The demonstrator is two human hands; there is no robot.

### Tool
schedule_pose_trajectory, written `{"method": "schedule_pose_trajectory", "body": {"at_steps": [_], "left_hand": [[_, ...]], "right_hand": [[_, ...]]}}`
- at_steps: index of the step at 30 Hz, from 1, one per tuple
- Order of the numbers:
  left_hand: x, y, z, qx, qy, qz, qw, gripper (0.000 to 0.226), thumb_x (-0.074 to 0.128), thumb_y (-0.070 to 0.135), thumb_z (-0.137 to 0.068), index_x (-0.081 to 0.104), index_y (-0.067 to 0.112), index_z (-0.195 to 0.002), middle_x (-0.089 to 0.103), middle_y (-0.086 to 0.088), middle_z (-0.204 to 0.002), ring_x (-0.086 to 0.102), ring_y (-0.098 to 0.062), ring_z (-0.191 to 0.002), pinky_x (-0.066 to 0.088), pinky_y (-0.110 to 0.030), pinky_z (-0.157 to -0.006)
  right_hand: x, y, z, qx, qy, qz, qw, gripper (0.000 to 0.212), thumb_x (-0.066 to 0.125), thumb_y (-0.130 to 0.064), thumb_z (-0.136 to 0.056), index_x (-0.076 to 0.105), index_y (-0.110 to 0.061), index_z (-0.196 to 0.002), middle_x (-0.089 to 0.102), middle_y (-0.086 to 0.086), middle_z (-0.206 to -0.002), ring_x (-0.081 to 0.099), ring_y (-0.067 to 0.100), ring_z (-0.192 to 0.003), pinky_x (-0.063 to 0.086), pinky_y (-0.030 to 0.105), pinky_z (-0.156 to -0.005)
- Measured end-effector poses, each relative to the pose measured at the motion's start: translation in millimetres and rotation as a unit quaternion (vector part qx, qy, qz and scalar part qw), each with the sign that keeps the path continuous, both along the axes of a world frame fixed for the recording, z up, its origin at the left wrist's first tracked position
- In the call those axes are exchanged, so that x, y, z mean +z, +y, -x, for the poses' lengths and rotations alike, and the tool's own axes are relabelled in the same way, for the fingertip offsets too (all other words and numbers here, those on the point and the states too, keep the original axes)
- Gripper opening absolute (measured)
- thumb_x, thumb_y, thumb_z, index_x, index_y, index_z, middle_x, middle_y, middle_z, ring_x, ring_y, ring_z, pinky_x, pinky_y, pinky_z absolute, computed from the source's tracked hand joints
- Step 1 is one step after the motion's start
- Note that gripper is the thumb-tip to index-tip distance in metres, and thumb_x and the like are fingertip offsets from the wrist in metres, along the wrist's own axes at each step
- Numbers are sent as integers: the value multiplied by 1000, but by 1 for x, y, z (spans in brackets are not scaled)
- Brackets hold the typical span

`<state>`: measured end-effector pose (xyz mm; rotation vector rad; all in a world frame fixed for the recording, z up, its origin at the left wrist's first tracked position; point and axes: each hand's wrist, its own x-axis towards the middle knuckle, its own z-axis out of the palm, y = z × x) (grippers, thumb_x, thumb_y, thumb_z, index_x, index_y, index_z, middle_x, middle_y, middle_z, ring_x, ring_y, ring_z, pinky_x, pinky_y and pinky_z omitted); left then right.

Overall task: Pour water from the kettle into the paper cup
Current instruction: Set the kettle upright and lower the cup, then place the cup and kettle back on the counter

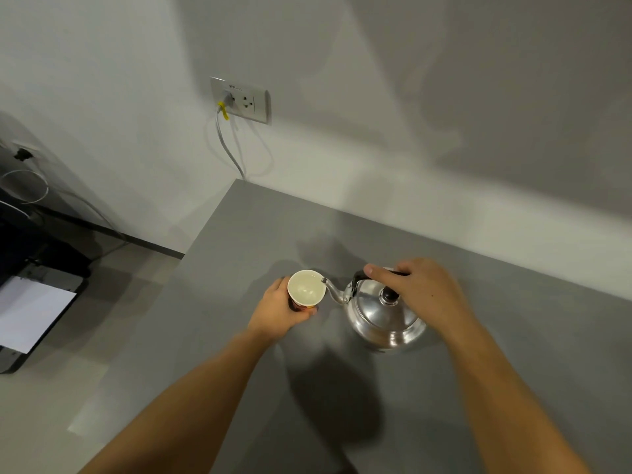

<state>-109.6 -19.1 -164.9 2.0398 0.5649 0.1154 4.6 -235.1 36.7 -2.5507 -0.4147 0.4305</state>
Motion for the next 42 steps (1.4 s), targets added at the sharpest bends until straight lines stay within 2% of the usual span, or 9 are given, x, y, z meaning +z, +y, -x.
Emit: {"method": "schedule_pose_trajectory", "body": {"at_steps": [4, 13, 17, 19, 23, 26, 28, 34, 42], "left_hand": [[3, 0, 0, -1, -5, -1, 1000, 71, 90, 37, -65, 58, 25, -127, 57, 11, -113, 55, -8, -107, 37, -13, -86], [21, -1, 7, -11, -19, 21, 1000, 70, 91, 45, -63, 56, 29, -123, 61, 6, -118, 59, -10, -107, 48, -29, -92], [34, -2, 13, -15, -17, 32, 999, 78, 93, 45, -61, 54, 32, -126, 59, 5, -120, 58, 2, -102, 41, -8, -81], [41, -2, 15, -22, -16, 28, 999, 78, 93, 47, -60, 53, 34, -126, 59, 6, -119, 58, 4, -102, 39, -4, -78], [50, 0, 20, -27, -10, 8, 1000, 71, 85, 61, -64, 54, 36, -123, 57, 12, -118, 55, -1, -108, 42, -20, -89], [56, 0, 18, -12, 2, 0, 1000, 65, 62, 76, -75, 58, 33, -123, 57, 10, -117, 57, -7, -110, 46, -32, -98], [61, 2, 14, -5, 1, -7, 1000, 63, 48, 79, -81, 61, 32, -120, 58, 9, -114, 58, -8, -107, 46, -33, -98], [76, 10, -13, 9, -1, -71, 997, 42, 43, 58, -98, 64, 26, -115, 62, 5, -102, 58, -16, -98, 40, -29, -85], [98, 13, -72, 1, -4, -110, 994, 34, 49, 50, -99, 67, 22, -97, 67, 3, -87, 62, -19, -84, 44, -32, -72]], "right_hand": [[-7, -10, 2, -13, -4, -26, 1000, 68, 69, -74, -73, 53, -12, -51, 43, -5, -40, 38, 9, -40, 32, 32, -50], [-1, -30, 17, -44, -1, -71, 997, 68, 71, -73, -73, 44, -16, -47, 36, -4, -42, 32, 10, -40, 30, 33, -51], [7, -41, 28, -61, -14, -89, 994, 70, 72, -69, -76, 37, -17, -46, 31, -4, -42, 28, 11, -40, 29, 34, -50], [9, -48, 34, -76, -17, -106, 991, 71, 73, -67, -76, 36, -16, -44, 31, -5, -39, 29, 10, -38, 29, 32, -49], [15, -61, 40, -99, -25, -135, 986, 68, 73, -69, -75, 38, -17, -47, 32, -4, -41, 29, 10, -38, 30, 32, -48], [18, -69, 40, -107, -32, -150, 982, 68, 73, -68, -75, 36, -17, -49, 30, -4, -42, 28, 11, -39, 30, 32, -48], [19, -73, 39, -113, -35, -160, 980, 68, 74, -68, -75, 35, -18, -49, 29, -5, -42, 28, 11, -40, 30, 31, -48], [20, -80, 16, -124, -45, -169, 977, 73, 70, -74, -73, 38, -12, -51, 31, 1, -48, 29, 15, -44, 31, 32, -51], [16, -69, -48, -169, -75, -155, 971, 77, 51, -78, -83, 39, -9, -52, 40, 9, -45, 37, 16, -41, 36, 32, -51]]}}
